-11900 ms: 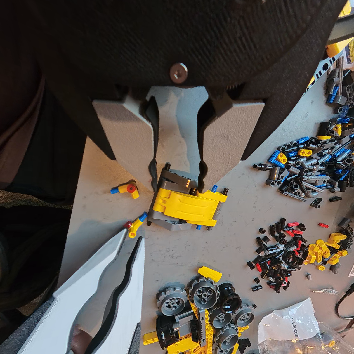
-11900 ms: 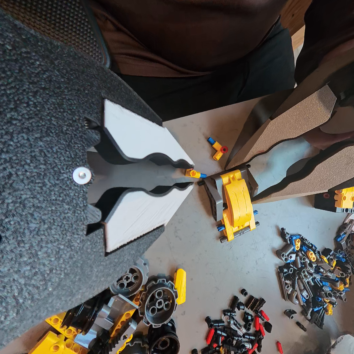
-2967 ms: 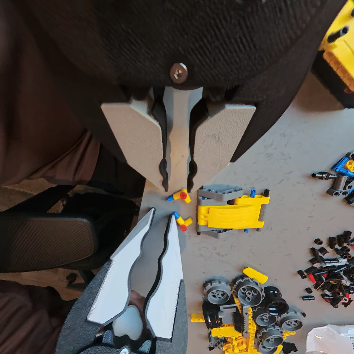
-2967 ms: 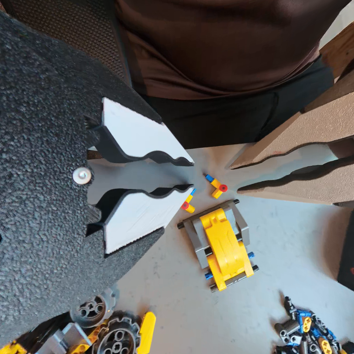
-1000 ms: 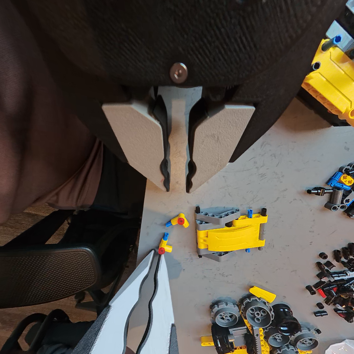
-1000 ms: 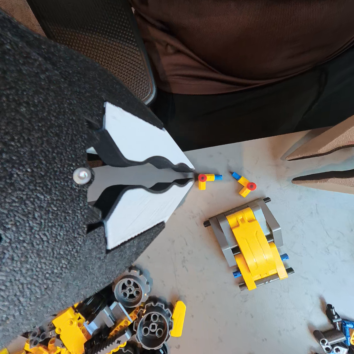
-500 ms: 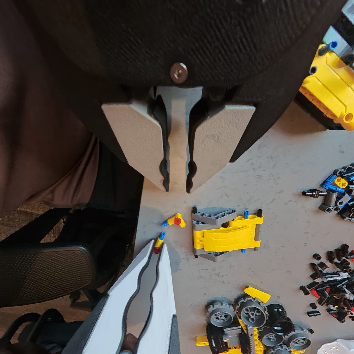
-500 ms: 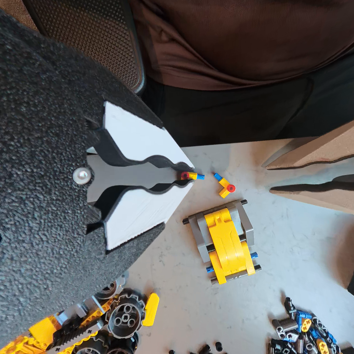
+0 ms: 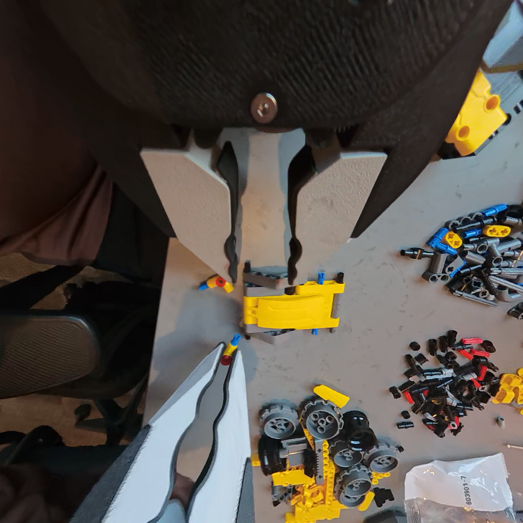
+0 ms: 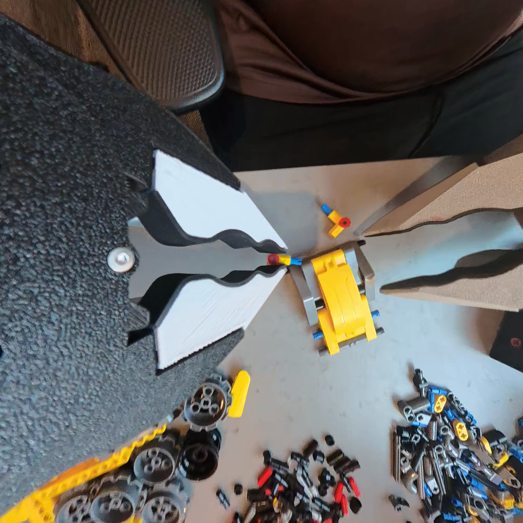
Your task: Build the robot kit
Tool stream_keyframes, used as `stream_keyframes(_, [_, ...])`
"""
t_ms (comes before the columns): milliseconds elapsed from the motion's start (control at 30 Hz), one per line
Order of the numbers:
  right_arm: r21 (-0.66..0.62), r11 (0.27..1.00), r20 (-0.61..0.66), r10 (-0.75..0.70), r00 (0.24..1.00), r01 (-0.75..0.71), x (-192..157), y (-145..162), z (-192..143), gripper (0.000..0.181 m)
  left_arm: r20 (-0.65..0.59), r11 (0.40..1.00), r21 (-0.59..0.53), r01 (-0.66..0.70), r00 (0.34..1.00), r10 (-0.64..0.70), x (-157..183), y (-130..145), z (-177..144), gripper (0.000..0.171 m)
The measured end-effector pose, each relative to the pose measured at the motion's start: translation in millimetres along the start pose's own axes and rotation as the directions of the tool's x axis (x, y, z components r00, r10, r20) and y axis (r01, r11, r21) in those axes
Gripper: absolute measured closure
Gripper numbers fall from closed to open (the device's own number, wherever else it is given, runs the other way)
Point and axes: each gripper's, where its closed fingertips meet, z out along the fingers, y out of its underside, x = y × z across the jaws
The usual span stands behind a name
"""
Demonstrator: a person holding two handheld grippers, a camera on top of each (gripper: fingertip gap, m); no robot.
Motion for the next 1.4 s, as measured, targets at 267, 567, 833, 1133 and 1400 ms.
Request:
stream_keyframes(267, [-0.039,0.991,-0.042,-0.133,0.99,0.131,7.9,7.5,3.9,0.174,-0.012,0.994,-0.105,0.01,1.0,-0.011,-17.0,-1.1,20.5,0.107])
stream_keyframes(567, [0.03,0.988,-0.063,-0.148,0.987,0.15,11.3,8.9,-2.0,0.174,-0.072,0.981,-0.18,-0.072,0.996,0.06,-24.0,-4.9,35.5,0.102])
stream_keyframes(833, [0.07,0.993,-0.068,-0.094,0.993,0.099,1.1,22.2,-1.5,0.174,-0.148,0.97,-0.188,-0.153,0.981,0.126,-13.9,-9.3,42.0,0.102])
stream_keyframes(1133, [0.144,0.988,0.102,0.041,0.994,-0.056,-1.9,20.1,-6.0,0.174,-0.212,0.958,-0.177,-0.226,0.959,0.187,-9.5,-11.1,45.1,0.102])
stream_keyframes(1400, [0.14,0.986,0.11,0.074,0.991,-0.089,-0.1,17.0,-2.4,0.175,-0.209,0.946,-0.187,-0.266,0.951,0.226,-8.7,-9.9,46.0,0.102])
